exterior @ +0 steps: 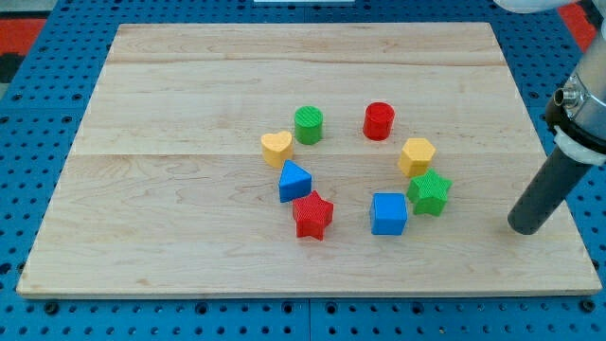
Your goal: Push the red star to the bottom of the green circle
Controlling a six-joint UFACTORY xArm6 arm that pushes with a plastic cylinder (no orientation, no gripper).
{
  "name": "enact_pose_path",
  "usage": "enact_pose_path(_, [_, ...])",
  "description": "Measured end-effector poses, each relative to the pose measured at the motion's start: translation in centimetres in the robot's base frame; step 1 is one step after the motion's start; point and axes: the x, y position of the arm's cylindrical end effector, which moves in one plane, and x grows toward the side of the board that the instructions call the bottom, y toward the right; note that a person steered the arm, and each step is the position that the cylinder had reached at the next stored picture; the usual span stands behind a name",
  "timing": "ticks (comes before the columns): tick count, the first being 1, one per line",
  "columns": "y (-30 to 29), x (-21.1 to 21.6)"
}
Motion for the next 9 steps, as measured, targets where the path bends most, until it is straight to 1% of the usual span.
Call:
enact_pose_path(1, [0.0, 3.5])
enact_pose_path(2, [-3.1, 6.8])
enact_pose_path(4, [-15.6, 6.9])
enact_pose_path(5, [-19.9, 5.3])
enact_pose_path(6, [-21.4, 2.7])
enact_pose_path(7, [-23.1, 2.2])
enact_pose_path(8, [-22.2, 0.6])
enact_pose_path(9, [-20.7, -2.3])
